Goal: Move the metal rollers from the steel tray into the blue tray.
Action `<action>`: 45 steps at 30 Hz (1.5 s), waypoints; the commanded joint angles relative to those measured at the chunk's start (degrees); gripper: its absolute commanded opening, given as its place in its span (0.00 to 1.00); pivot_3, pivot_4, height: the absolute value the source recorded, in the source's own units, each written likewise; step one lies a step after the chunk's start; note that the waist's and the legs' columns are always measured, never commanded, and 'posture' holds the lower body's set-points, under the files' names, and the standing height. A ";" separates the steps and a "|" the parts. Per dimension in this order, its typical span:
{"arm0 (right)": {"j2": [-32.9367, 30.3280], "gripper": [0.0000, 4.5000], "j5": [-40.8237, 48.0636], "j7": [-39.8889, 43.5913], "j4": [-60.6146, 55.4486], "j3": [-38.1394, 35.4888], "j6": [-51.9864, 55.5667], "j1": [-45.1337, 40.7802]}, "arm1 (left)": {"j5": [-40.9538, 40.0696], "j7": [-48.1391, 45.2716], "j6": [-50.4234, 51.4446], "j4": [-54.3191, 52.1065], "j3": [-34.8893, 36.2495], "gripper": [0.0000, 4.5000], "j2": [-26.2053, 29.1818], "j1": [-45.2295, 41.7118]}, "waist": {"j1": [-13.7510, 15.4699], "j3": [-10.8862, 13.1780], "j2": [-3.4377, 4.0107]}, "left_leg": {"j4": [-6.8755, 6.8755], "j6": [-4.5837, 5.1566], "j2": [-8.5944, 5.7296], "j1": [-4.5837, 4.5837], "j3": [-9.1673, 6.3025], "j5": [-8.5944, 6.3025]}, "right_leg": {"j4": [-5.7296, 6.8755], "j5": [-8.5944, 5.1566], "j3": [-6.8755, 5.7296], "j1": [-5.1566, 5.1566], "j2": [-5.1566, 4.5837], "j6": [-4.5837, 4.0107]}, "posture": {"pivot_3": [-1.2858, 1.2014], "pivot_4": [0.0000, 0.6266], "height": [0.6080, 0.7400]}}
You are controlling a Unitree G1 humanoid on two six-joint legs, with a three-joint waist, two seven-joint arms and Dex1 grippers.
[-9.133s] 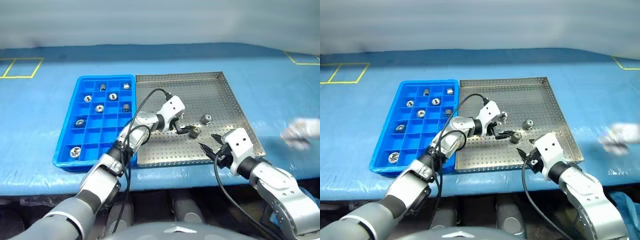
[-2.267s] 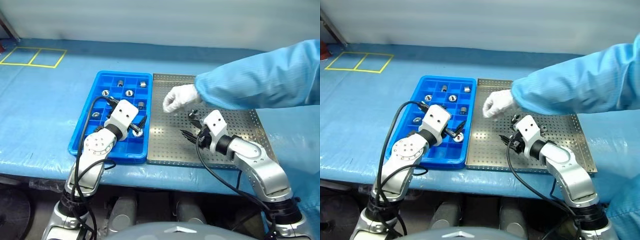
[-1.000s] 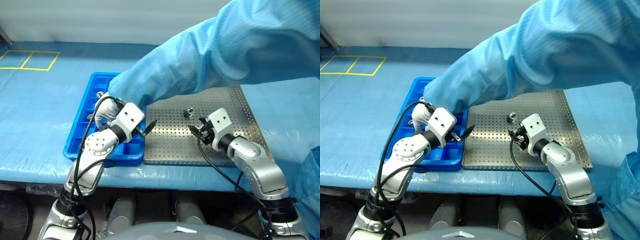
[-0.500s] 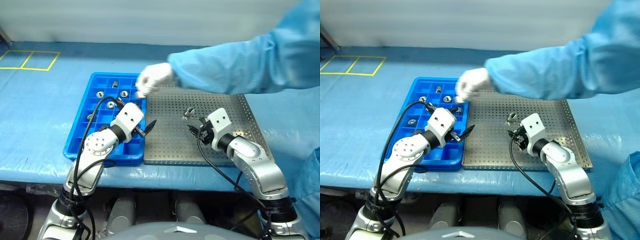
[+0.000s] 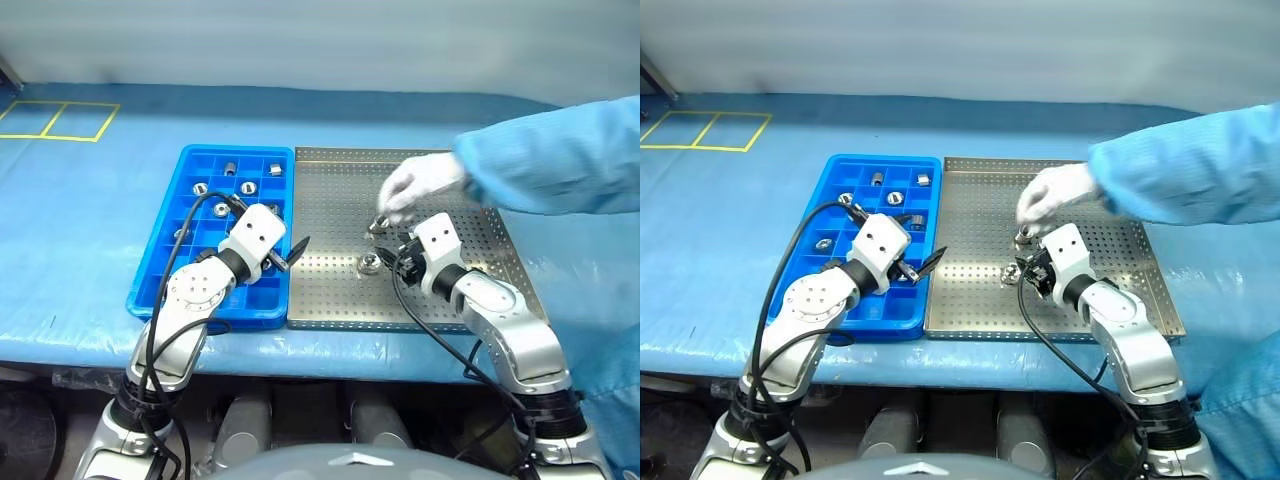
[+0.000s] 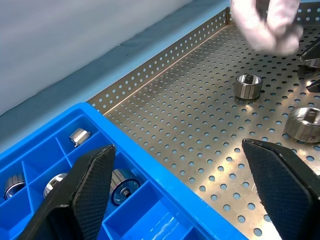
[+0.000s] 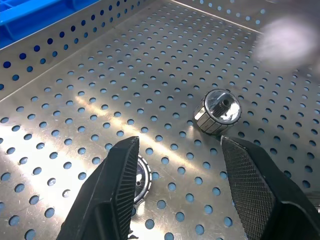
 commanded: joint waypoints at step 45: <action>10.68 0.40 2.52 10.98 13.57 11.15 -3.68 -21.92 | -3.87 11.72 23.81 -21.19 12.28 0.98 4.50 8.18 | 2.22 0.02 0.04 | -0.08 0.00 0.04 0.03 -0.16 0.00 | 0.04 -0.01 -0.14 0.00 0.06 -0.06 | 0.65 0.24 1.00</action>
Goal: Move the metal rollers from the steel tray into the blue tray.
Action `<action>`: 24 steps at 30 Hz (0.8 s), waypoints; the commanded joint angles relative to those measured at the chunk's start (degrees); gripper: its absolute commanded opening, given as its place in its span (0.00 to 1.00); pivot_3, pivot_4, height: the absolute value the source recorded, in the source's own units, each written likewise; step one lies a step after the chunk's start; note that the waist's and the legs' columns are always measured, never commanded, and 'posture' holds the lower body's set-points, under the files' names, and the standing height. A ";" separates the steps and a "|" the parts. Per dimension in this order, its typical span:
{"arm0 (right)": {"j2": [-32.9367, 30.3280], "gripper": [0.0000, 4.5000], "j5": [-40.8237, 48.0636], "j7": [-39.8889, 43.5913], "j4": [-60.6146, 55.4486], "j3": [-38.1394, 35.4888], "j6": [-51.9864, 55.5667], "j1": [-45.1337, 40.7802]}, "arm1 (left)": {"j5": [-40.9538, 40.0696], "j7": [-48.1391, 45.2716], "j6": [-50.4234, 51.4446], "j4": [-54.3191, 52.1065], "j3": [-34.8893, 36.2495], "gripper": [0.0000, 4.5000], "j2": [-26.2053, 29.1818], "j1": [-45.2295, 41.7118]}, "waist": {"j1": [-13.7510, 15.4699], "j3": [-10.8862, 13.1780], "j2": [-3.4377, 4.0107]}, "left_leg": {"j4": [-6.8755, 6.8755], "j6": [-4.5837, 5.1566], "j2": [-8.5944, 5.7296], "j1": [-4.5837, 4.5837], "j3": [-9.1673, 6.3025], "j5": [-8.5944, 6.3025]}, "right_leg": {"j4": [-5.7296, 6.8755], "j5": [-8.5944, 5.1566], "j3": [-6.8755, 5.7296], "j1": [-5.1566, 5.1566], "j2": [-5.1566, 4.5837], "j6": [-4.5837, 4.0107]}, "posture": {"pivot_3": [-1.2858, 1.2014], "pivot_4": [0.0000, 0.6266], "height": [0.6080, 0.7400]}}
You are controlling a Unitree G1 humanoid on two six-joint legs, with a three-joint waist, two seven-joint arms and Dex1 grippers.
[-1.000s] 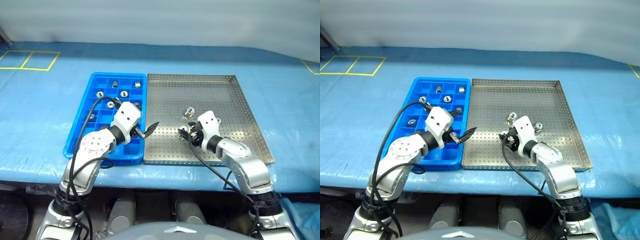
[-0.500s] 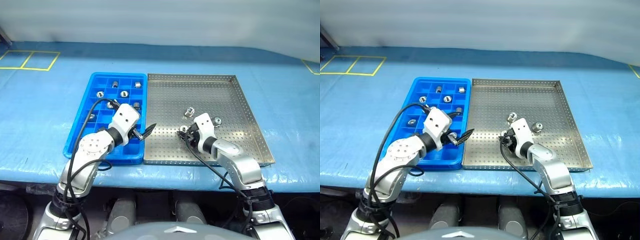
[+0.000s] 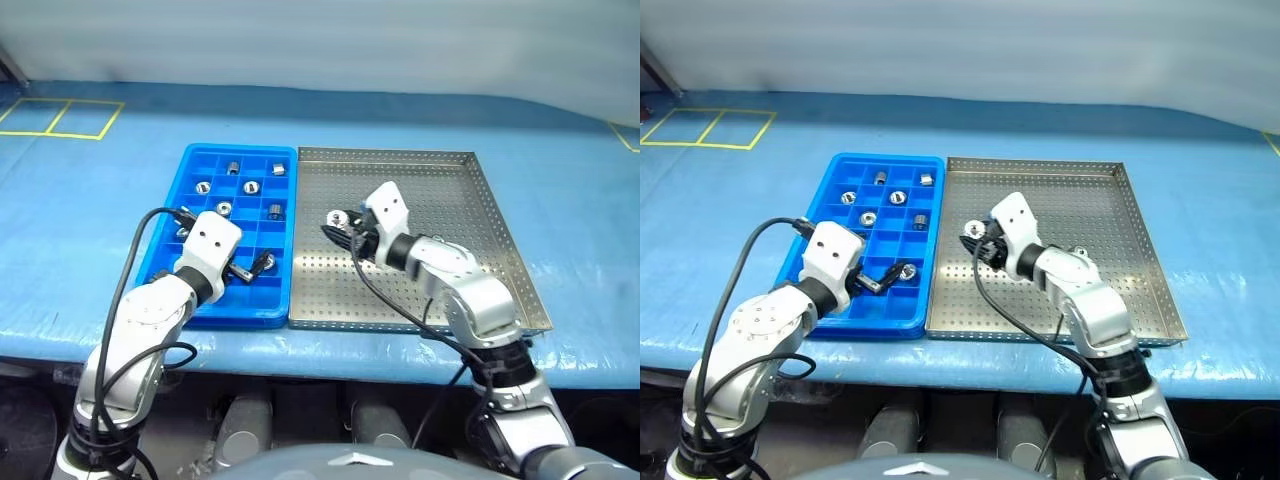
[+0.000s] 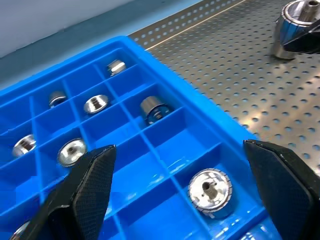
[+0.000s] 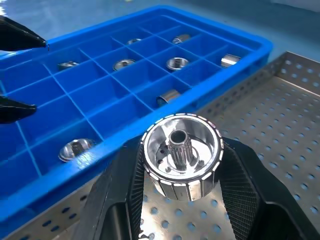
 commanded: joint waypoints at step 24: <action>18.63 0.40 -4.40 12.84 36.91 6.42 -16.37 -18.64 | 3.54 5.63 7.95 -13.43 1.12 0.98 0.94 16.56 | 9.46 0.01 0.05 | -0.45 -0.26 0.05 0.05 -0.07 0.04 | -0.02 -0.17 -0.21 -0.18 0.03 -0.31 | 0.73 0.24 1.00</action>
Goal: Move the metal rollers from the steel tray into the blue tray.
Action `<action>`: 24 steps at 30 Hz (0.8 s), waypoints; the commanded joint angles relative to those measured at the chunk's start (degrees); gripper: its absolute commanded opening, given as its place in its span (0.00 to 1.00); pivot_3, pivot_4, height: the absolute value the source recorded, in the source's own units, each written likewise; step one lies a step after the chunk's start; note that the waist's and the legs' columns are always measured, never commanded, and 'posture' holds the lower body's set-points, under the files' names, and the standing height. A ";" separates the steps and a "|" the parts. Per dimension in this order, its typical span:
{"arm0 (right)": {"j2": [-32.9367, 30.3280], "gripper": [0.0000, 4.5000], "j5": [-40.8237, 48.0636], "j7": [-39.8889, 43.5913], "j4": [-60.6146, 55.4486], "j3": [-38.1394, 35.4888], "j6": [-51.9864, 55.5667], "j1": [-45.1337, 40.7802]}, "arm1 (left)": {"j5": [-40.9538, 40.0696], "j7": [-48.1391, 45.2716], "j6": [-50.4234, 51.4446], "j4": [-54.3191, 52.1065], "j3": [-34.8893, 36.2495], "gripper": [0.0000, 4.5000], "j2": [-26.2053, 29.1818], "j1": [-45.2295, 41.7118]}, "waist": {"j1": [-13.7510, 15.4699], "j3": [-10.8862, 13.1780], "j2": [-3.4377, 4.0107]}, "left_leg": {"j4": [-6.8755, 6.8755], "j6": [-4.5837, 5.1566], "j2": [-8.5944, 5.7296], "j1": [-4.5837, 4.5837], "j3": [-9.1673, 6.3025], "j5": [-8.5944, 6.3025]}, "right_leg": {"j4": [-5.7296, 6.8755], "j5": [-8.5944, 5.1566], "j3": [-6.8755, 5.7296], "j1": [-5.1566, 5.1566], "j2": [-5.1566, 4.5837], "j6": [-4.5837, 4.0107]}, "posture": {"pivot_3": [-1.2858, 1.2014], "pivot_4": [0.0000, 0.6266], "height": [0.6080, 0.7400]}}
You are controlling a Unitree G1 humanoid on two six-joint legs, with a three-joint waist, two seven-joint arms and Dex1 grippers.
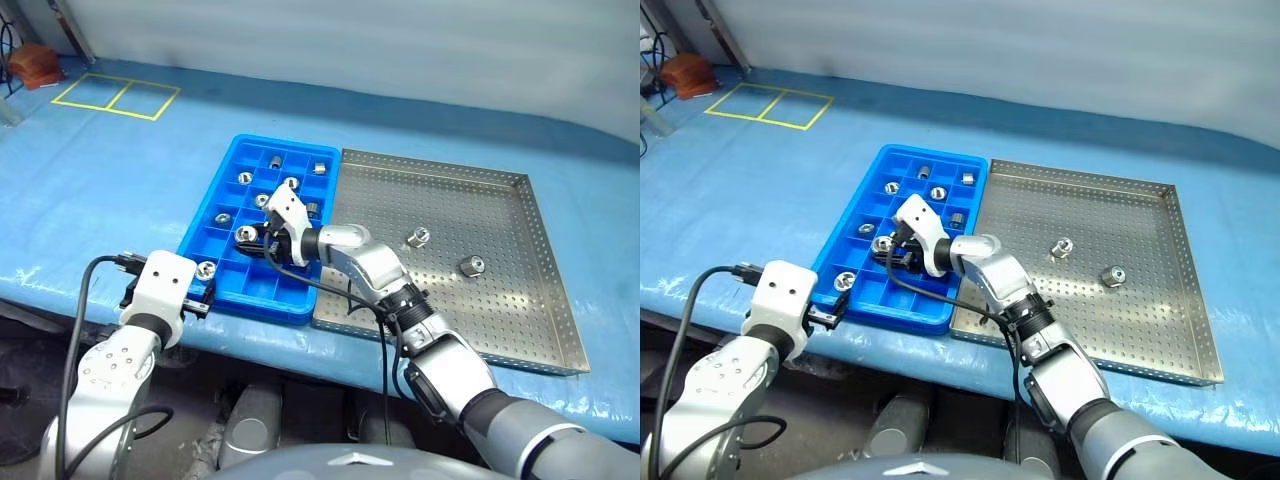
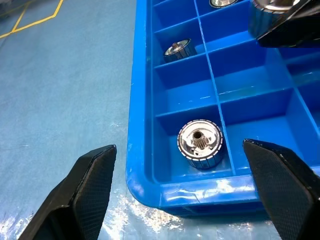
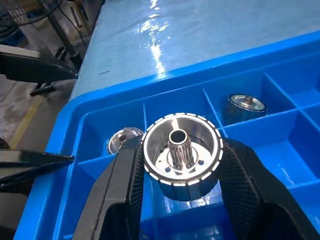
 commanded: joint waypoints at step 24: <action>-4.41 0.81 -1.69 -4.61 -15.69 -6.82 -3.22 4.81 | -4.23 -4.41 -9.16 4.98 -9.67 0.98 -1.93 -6.23 | 5.07 0.01 0.03 | -0.16 -0.64 0.16 -0.06 0.02 -0.14 | -0.07 -0.14 -0.11 -0.14 0.10 -0.17 | 0.69 0.24 1.00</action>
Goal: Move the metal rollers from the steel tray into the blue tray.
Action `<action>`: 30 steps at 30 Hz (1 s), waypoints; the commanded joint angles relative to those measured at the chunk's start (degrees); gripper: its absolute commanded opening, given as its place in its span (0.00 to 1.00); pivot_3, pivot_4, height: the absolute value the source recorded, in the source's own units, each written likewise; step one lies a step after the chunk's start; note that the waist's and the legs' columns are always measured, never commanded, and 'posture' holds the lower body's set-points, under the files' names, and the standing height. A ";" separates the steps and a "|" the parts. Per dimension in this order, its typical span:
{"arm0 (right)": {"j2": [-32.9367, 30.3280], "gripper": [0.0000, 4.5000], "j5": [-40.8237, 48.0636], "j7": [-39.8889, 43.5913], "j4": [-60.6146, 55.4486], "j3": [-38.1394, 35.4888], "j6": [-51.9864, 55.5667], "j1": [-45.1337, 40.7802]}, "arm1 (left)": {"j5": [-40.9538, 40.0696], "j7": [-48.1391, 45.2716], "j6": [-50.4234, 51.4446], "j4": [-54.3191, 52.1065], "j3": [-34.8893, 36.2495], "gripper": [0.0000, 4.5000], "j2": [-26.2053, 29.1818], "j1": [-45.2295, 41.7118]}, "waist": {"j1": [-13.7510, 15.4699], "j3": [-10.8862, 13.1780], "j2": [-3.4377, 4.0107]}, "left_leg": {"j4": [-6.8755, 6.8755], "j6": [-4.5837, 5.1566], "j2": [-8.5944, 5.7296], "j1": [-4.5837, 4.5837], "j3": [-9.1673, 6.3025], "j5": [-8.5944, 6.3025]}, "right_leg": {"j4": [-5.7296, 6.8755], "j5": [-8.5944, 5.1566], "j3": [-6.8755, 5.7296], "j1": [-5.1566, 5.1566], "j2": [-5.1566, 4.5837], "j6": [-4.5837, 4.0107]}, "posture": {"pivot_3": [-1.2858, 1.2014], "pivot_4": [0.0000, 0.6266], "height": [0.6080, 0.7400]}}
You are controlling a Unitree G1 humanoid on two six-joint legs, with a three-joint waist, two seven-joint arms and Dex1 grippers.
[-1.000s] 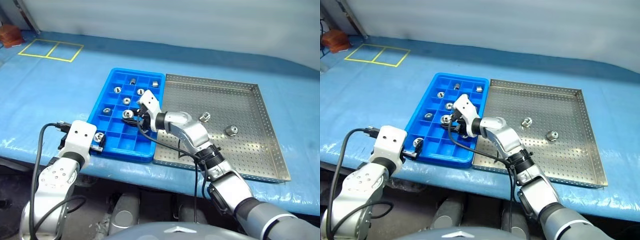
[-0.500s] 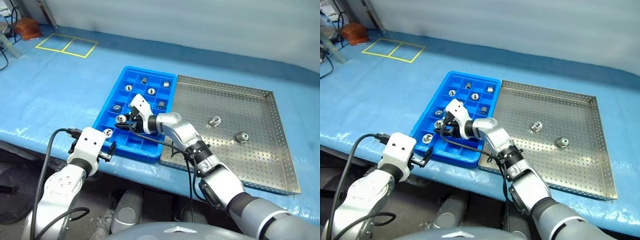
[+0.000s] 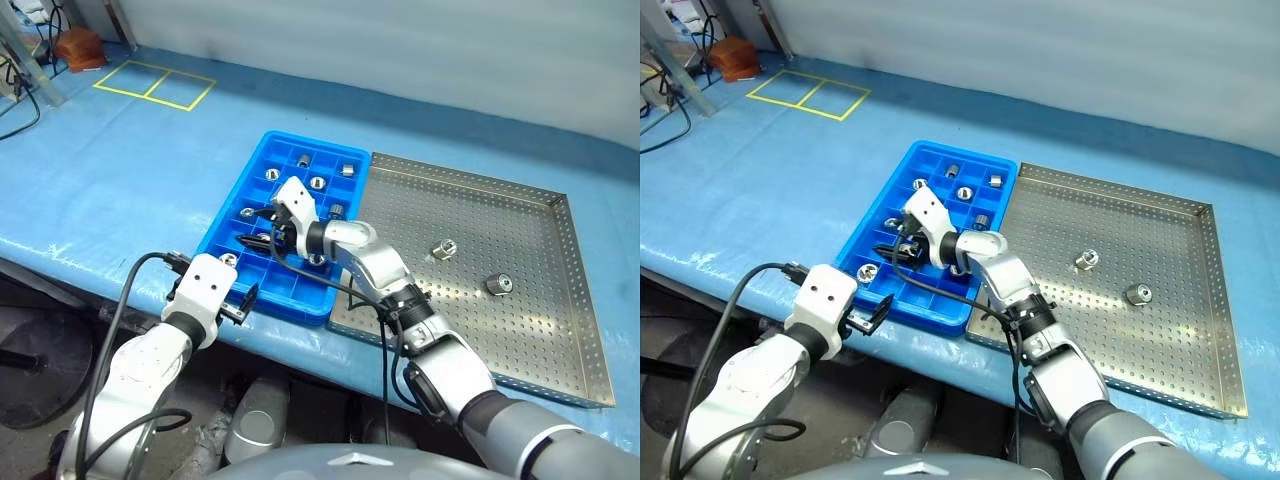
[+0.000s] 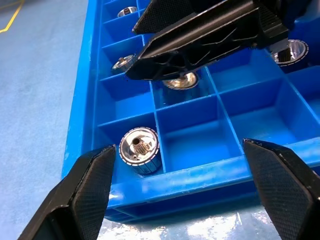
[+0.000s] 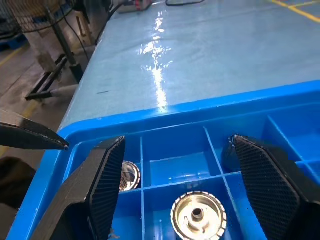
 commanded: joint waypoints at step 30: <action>-12.48 0.81 -1.29 -27.30 -25.66 -22.89 16.75 20.78 | -7.36 -20.89 -29.40 38.98 -11.21 0.98 -10.73 -30.68 | -15.45 -0.01 0.07 | 0.39 0.20 0.03 0.06 0.03 -0.02 | 0.10 0.04 0.10 0.26 0.02 0.08 | 0.58 0.24 1.00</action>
